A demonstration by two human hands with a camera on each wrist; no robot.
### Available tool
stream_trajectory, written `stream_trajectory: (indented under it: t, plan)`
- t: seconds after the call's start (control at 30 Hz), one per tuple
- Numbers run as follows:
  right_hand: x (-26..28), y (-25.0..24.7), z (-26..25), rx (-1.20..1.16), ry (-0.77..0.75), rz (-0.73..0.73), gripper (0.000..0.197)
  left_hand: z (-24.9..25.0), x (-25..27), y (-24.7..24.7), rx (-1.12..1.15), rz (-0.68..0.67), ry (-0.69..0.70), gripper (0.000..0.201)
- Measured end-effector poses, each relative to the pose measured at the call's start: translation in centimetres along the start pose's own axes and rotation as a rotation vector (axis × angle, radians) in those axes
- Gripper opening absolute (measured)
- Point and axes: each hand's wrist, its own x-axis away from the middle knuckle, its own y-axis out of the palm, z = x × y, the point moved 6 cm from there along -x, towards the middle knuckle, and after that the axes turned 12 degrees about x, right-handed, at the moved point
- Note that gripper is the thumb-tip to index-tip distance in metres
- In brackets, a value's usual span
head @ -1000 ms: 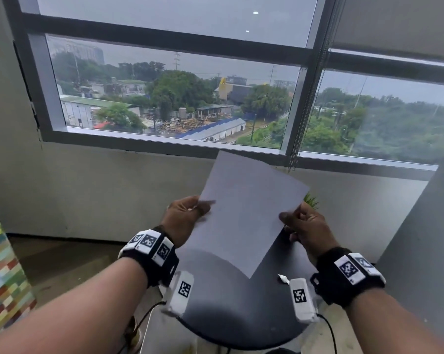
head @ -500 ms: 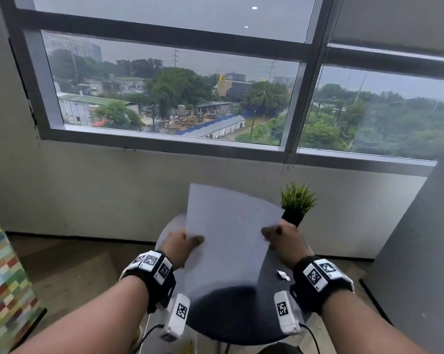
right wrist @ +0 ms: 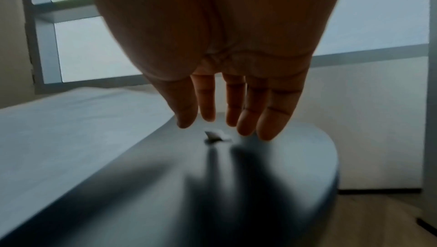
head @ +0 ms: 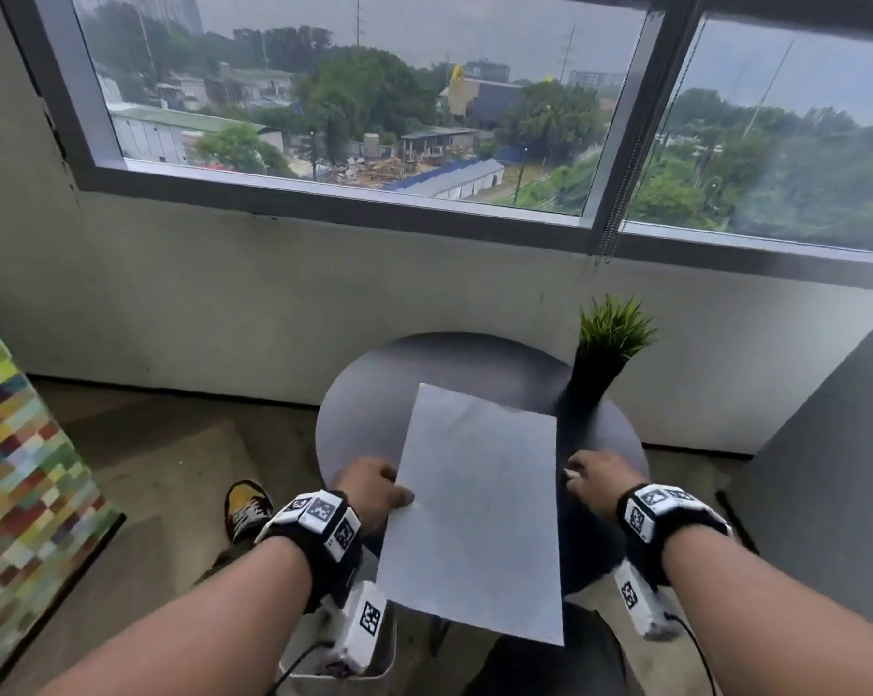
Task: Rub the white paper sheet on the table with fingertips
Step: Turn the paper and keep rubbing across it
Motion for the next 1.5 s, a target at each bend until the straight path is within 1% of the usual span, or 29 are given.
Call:
stream_trajectory:
  t: [0.07,0.1,0.13,0.2,0.27,0.33,0.4,0.47,0.53,0.6,0.7,0.73,0.8,0.87,0.9,0.97,1.07,1.13,1.2,1.23,1.27,1.37,1.4,1.43,1.5]
  plan:
    - [-0.1,2.0,0.8,0.009,0.02,0.013,0.031,-0.9,0.0,1.0,-0.047,-0.055,-0.023,0.056]
    - [0.0,2.1,1.0,0.004,0.029,0.042,0.028,-0.9,0.1,1.2,-0.12,-0.064,-0.007,0.068]
    - [0.0,2.1,1.1,0.009,0.027,0.066,0.024,-0.7,0.1,1.1,-0.219,-0.067,0.025,0.075]
    - [-0.3,1.7,1.1,0.036,0.002,0.077,0.02,0.0,0.2,1.0,-0.4,-0.084,0.118,0.079]
    - [-1.1,1.6,1.2,0.057,-0.014,0.067,0.017,0.7,0.2,1.2,-0.521,-0.147,0.209,0.079]
    - [-1.9,1.3,1.3,0.086,-0.008,0.063,0.014,0.9,-0.4,2.0,-0.623,-0.226,0.261,0.083]
    - [-2.6,0.8,1.4,0.095,0.0,0.044,0.018,0.9,-1.1,3.1,-0.74,-0.278,0.31,0.09]
    - [-3.1,-0.2,1.4,0.038,0.025,0.034,0.021,0.9,-2.1,4.0,-0.818,-0.307,0.326,0.1]
    - [-3.6,-1.9,0.8,-0.046,0.012,0.07,0.023,0.7,-3.2,4.4,-0.869,-0.318,0.311,0.111]
    - [-3.4,-3.1,-1.1,-0.088,-0.085,0.1,0.026,1.0,-4.0,4.5,-0.903,-0.323,0.308,0.118]
    - [-2.1,-2.8,-6.0,-0.148,-0.301,0.025,0.029,1.6,-4.7,4.8,-0.922,-0.334,0.321,0.124]
    - [-1.7,-2.4,-7.4,-0.159,-0.344,0.005,0.029,1.8,-4.9,5.0,-0.917,-0.339,0.316,0.125]
    - [-1.4,-1.6,-9.7,-0.169,-0.398,0.0,0.025,1.9,-5.3,5.4,-0.908,-0.343,0.299,0.128]
    - [-1.6,-0.9,-11.4,-0.215,-0.447,0.003,0.013,1.9,-5.5,5.6,-0.901,-0.344,0.285,0.13]
    - [-1.7,-0.7,-12.1,-0.227,-0.48,-0.001,0.01,1.8,-5.6,5.6,-0.903,-0.352,0.28,0.131]
    - [-2.1,-0.5,-12.9,-0.176,-0.524,0.005,0.014,1.7,-5.5,5.6,-0.91,-0.371,0.28,0.136]
    - [-2.2,-0.4,-13.4,-0.084,-0.53,0.031,0.014,1.5,-5.4,5.6,-0.908,-0.375,0.28,0.138]
    - [-1.3,-0.1,-14.3,-0.04,-0.602,0.05,0.014,1.4,-5.5,5.6,-0.911,-0.37,0.288,0.137]
    - [0.2,0.5,-15.4,0.001,-0.699,0.024,0.015,1.5,-5.4,5.6,-0.903,-0.37,0.297,0.137]
    - [0.3,0.7,-15.6,0.002,-0.709,0.0,0.016,1.5,-5.5,5.6,-0.899,-0.37,0.302,0.136]
    - [-0.1,0.5,-15.6,0.008,-0.679,-0.002,0.015,1.5,-5.5,5.6,-0.902,-0.37,0.301,0.136]
    - [-2.4,-0.4,-13.9,0.015,-0.489,0.059,0.013,1.3,-5.7,5.7,-0.916,-0.375,0.284,0.14]
    - [-2.5,-0.5,-13.8,0.013,-0.482,0.075,0.013,1.3,-5.7,5.7,-0.921,-0.372,0.285,0.141]
    - [-1.9,-0.3,-14.2,0.015,-0.521,0.072,0.011,1.4,-5.8,5.6,-0.927,-0.367,0.288,0.142]
    - [0.8,0.6,-16.0,0.047,-0.689,0.009,0.009,1.8,-5.9,5.5,-0.947,-0.359,0.296,0.143]
